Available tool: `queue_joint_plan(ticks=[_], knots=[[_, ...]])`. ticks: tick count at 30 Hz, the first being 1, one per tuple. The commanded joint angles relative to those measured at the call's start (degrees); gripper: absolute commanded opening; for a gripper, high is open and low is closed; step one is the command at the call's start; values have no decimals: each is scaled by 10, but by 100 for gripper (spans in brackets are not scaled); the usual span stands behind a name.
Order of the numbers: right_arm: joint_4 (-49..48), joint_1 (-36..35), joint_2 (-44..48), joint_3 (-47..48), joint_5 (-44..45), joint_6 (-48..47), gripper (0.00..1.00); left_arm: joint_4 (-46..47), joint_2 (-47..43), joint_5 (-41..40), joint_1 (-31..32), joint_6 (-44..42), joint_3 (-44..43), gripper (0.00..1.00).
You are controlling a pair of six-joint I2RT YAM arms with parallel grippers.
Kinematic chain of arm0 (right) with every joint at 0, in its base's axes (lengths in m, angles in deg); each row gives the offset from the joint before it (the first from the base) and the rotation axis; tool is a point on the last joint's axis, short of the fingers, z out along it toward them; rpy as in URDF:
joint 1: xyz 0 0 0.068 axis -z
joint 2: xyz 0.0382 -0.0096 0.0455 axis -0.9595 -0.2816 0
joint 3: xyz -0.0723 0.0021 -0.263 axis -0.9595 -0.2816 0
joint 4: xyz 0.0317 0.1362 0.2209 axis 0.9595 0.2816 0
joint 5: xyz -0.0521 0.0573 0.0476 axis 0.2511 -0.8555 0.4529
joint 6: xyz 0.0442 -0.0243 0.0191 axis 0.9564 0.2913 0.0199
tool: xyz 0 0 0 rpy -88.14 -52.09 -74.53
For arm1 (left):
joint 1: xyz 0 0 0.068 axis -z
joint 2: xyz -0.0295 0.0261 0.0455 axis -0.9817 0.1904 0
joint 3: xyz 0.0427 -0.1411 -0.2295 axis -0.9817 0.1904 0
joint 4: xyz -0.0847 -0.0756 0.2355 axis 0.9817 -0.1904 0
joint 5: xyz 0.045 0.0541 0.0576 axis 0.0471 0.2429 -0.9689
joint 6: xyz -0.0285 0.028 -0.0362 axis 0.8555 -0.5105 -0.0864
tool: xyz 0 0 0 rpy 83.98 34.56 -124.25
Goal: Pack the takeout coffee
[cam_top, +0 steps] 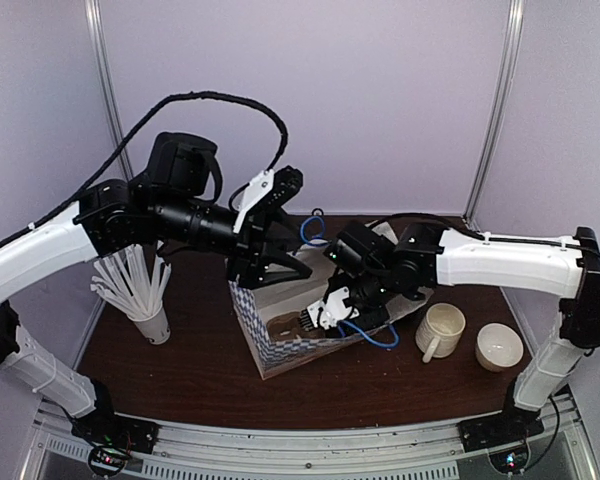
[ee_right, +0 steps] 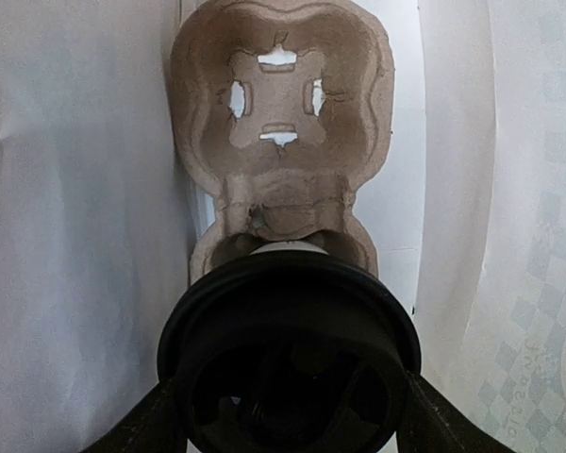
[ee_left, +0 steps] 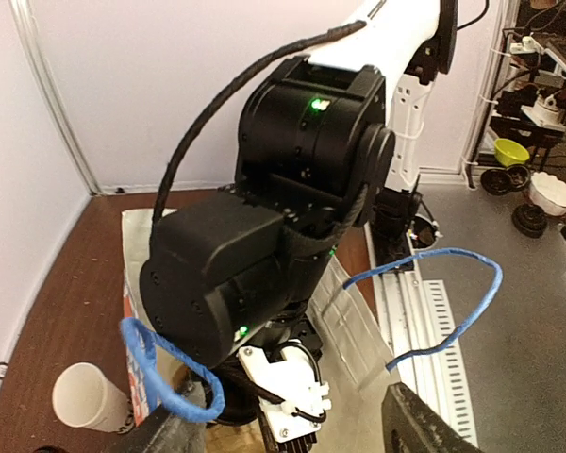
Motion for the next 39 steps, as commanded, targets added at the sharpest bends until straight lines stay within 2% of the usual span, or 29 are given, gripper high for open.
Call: queue_joint_plan(ticks=[1, 7, 14, 21, 32, 35, 39], knots=[[124, 32, -62, 90, -50, 42, 48, 41, -40, -66, -8, -29, 23, 68], [264, 62, -157, 210, -129, 62, 47, 66, -63, -82, -29, -27, 49, 70], [345, 79, -223, 271, -179, 86, 46, 77, -63, -74, -40, -20, 61, 70], [310, 103, -247, 246, -190, 103, 46, 86, -66, -82, -43, -17, 72, 70], [304, 137, -283, 260, -220, 127, 46, 89, -63, -84, -44, -17, 77, 71], [276, 114, -256, 222, -200, 130, 46, 90, -64, -85, -44, -17, 78, 71], [214, 94, -234, 174, -116, 183, 46, 91, -64, -85, -46, -16, 79, 71]])
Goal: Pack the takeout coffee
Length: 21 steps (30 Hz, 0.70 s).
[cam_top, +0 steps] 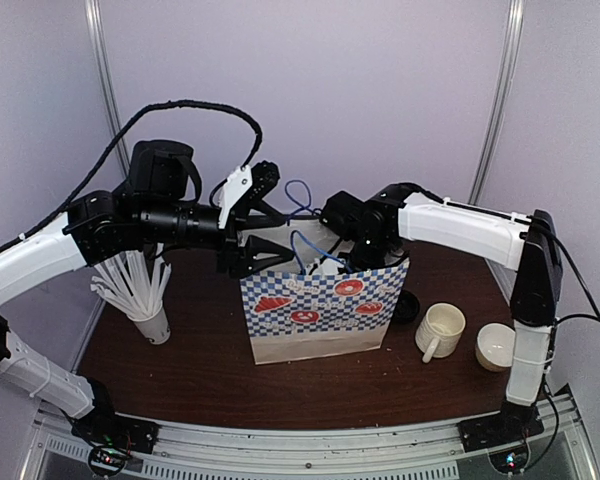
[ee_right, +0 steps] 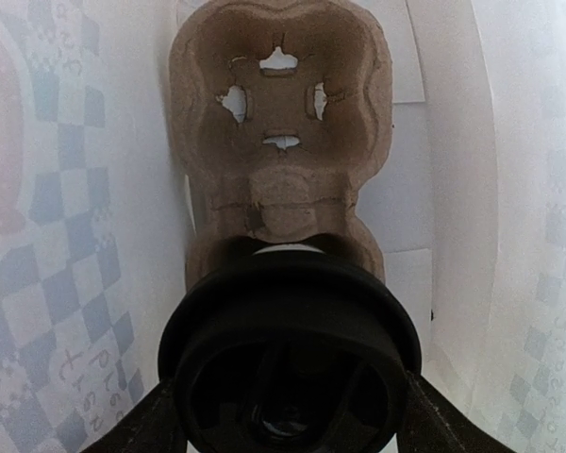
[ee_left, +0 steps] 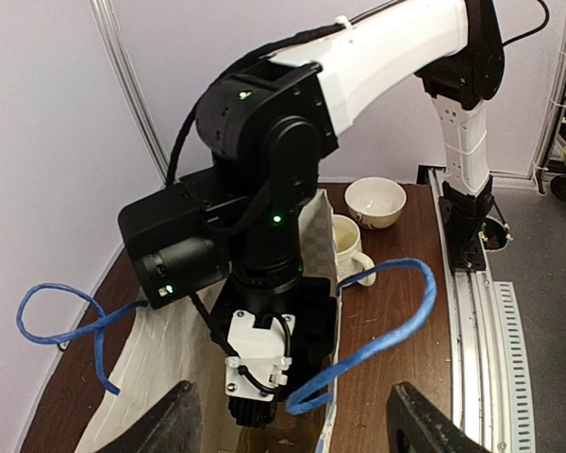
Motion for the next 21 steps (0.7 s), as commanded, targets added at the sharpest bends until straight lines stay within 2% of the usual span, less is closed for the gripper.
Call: queue_joint_plan(ticks=[1, 4, 8, 16, 21], knots=[[-12, -30, -45, -70, 88, 75, 46, 31, -6, -4, -5, 2, 6, 71], [-9, -30, -42, -71, 95, 93, 46, 32, -5, -6, -5, 2, 7, 71], [9, -29, -14, -88, 78, 55, 47, 34, -2, -5, -7, 3, 7, 71], [117, -13, -8, -89, 2, 13, 47, 35, 4, 0, -13, 6, 7, 71], [145, -9, -8, -72, 0, 12, 47, 36, 7, 0, -15, 9, 7, 71]])
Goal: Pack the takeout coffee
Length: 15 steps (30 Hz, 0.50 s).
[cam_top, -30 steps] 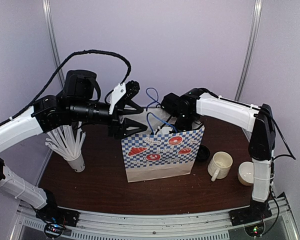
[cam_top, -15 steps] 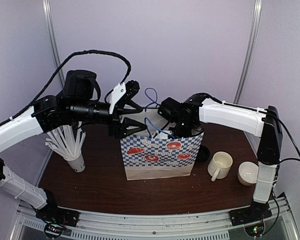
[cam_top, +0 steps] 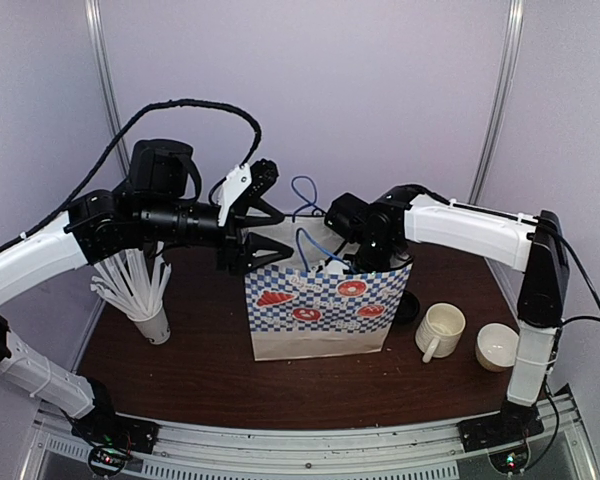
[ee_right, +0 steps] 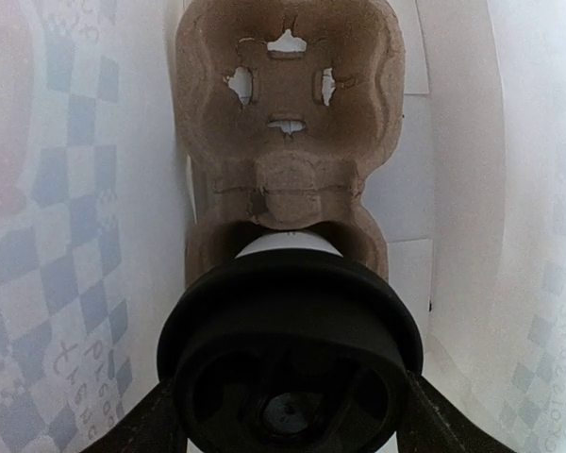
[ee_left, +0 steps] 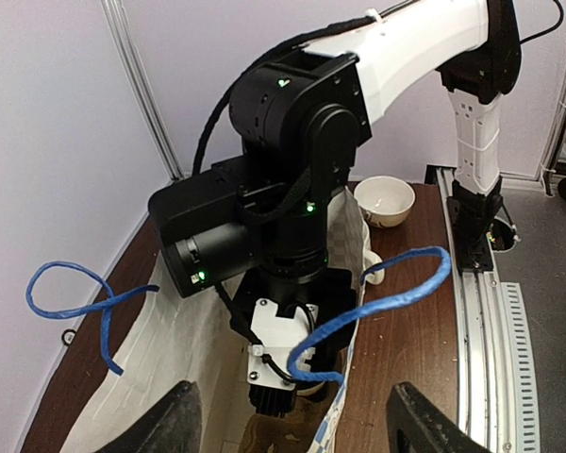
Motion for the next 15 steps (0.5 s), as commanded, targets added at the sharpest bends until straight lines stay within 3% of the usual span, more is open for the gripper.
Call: queue_joint_plan(ticks=[1, 10, 15], knots=[[166, -1, -45, -18, -21, -2, 47, 36, 6, 3, -6, 8, 7, 71], [157, -7, -78, 43, -14, 19, 54, 46, -4, 3, -17, 11, 12, 71], [154, -9, -54, 71, -11, 21, 67, 42, -6, -3, -27, 4, 14, 71]])
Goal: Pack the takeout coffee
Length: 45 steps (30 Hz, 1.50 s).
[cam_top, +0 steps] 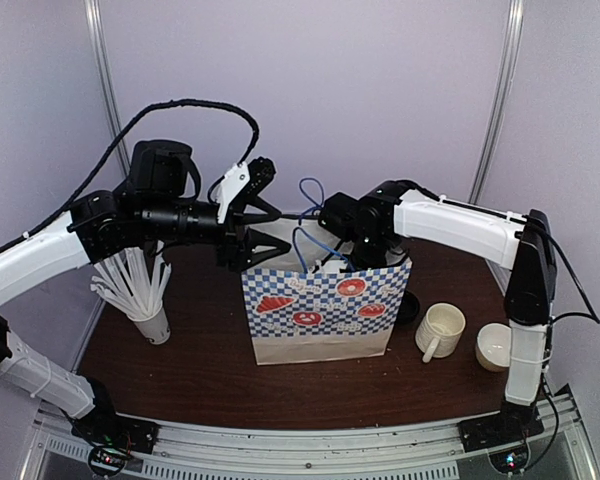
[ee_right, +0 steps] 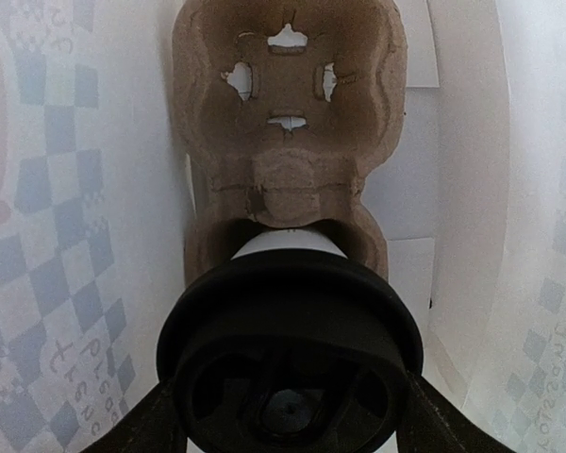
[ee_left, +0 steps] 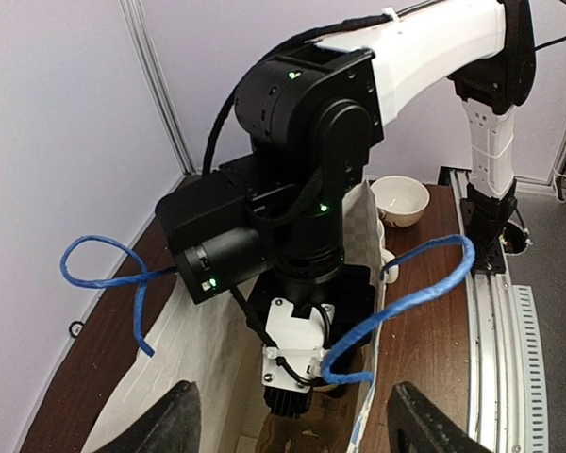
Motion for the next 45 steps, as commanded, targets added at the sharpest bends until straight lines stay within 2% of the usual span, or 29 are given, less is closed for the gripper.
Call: queue_joint_plan(ticks=[1, 6, 8, 12, 16, 23, 28, 33, 38, 42, 45], knots=[[85, -9, -9, 5, -7, 13, 69, 29, -8, -4, -16, 0, 5, 71], [92, -13, 10, 25, -10, 17, 81, 25, -2, -3, -28, -1, 2, 73], [92, -15, 17, 28, -13, 16, 92, 19, 3, -4, -32, -3, -2, 74], [94, -16, 25, 37, -26, 21, 99, 7, 6, -26, -37, -15, -16, 75], [92, -16, 40, 57, -28, 22, 99, -17, 6, -46, -51, -26, -42, 76], [93, -16, 63, 106, -23, 14, 100, -94, 50, -11, -101, -14, -106, 78], [108, -9, 79, 136, -30, 3, 99, -104, 81, -7, -125, 15, -125, 77], [124, 13, 96, 137, -44, -7, 99, -119, 92, -61, -144, 42, -138, 74], [112, 48, 115, 101, -27, -12, 99, -152, 141, -125, -205, 82, -186, 74], [100, 79, 117, 91, -10, -8, 99, -187, 207, -97, -243, 116, -233, 73], [97, 93, 119, 92, -5, -7, 98, -220, 259, -31, -248, 92, -265, 74]])
